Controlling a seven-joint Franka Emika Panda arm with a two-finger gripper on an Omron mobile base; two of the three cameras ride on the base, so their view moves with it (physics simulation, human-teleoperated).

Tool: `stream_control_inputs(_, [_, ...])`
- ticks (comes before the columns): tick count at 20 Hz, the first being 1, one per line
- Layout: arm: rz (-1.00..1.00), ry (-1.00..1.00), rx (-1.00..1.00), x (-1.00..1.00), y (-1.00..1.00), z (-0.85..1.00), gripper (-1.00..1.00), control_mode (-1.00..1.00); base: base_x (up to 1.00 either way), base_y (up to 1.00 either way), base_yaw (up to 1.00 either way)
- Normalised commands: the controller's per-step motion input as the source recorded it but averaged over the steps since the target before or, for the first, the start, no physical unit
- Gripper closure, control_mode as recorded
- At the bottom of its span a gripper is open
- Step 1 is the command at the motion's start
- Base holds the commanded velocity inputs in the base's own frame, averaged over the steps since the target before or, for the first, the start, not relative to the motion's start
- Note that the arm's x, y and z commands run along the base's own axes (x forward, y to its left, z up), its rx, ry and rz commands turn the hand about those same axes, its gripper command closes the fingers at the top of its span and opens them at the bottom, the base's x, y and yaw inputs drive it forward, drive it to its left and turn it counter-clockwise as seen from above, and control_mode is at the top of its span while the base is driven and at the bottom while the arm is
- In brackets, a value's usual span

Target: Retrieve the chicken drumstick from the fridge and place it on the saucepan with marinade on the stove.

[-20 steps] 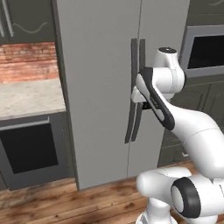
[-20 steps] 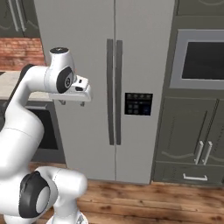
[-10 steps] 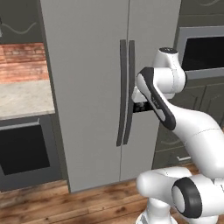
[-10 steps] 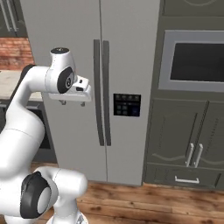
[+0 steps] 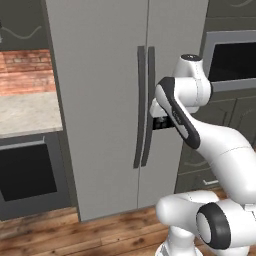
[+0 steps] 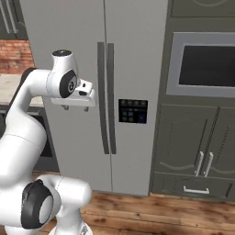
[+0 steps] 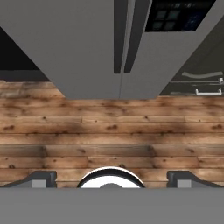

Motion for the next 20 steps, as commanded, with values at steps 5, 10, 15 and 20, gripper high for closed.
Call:
stream_control_inputs(5, [0.0,0.0,0.0,0.0,0.0,0.0,-1.0,1.0,0.11,0.0,0.0])
stream_control_inputs(10, [0.0,0.0,0.0,0.09,0.0,-0.03,-1.0,-1.0,0.07,0.0,0.0])
stream_control_inputs(15, [0.02,0.0,0.0,0.33,0.0,-0.1,-1.0,-1.0,0.0,0.0,0.0])
stream_control_inputs(20, [0.07,-0.01,0.02,0.59,0.0,-0.08,-1.0,-1.0,0.0,0.0,0.0])
